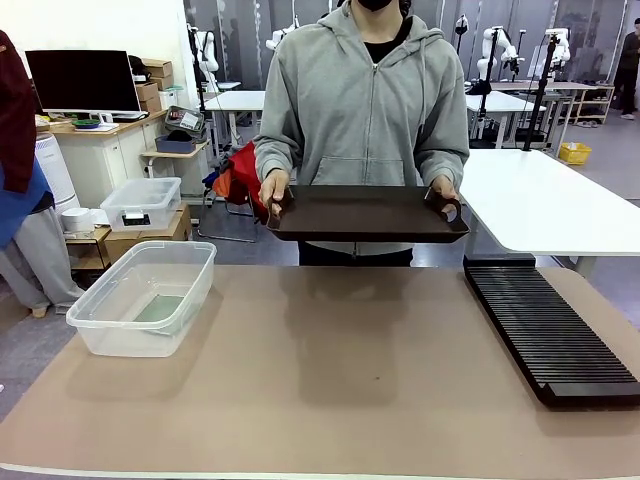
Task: Sort PCBs into racks and boxes based on the side picked up.
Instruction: If the short side of the Blank PCB is picked up, insert it into the PCB Rack ; if the long side is picked up, place it in the Organizing box.
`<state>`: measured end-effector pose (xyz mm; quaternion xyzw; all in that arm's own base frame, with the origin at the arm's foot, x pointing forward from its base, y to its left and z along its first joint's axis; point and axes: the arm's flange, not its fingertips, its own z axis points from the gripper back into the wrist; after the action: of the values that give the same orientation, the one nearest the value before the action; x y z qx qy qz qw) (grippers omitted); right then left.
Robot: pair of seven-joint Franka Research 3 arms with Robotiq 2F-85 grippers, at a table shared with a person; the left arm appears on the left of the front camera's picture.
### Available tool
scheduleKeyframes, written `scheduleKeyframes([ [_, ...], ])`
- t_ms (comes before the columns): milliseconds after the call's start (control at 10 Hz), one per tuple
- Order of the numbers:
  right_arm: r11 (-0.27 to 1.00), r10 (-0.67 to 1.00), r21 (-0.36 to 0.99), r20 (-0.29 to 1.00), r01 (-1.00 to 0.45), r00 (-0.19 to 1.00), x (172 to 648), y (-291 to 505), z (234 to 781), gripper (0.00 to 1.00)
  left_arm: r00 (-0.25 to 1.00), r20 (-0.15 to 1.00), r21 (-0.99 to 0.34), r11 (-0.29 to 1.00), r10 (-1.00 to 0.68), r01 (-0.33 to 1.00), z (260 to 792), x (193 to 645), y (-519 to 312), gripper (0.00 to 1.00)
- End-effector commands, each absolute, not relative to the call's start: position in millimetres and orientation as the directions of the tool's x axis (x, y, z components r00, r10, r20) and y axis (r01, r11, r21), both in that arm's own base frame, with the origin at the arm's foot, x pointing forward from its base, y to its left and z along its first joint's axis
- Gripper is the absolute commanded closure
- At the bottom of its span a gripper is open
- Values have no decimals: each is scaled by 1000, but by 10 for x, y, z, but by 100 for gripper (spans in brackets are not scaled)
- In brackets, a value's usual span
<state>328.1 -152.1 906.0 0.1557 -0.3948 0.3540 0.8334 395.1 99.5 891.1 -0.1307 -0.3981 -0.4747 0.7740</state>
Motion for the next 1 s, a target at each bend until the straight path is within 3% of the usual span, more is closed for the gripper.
scheduleKeyframes([
  [0,688,466,-11,773,-726,430,3255,-1499,9041,0,288,741,164,580,-606,798,8986,3896,995,4],
  [200,688,466,-11,773,-726,430,3255,-1499,9041,0,343,752,122,630,-563,767,9033,3836,968,4],
  [900,688,466,-11,773,-726,430,3255,-1499,9041,0,323,759,125,614,-565,780,9089,3783,891,4],
])
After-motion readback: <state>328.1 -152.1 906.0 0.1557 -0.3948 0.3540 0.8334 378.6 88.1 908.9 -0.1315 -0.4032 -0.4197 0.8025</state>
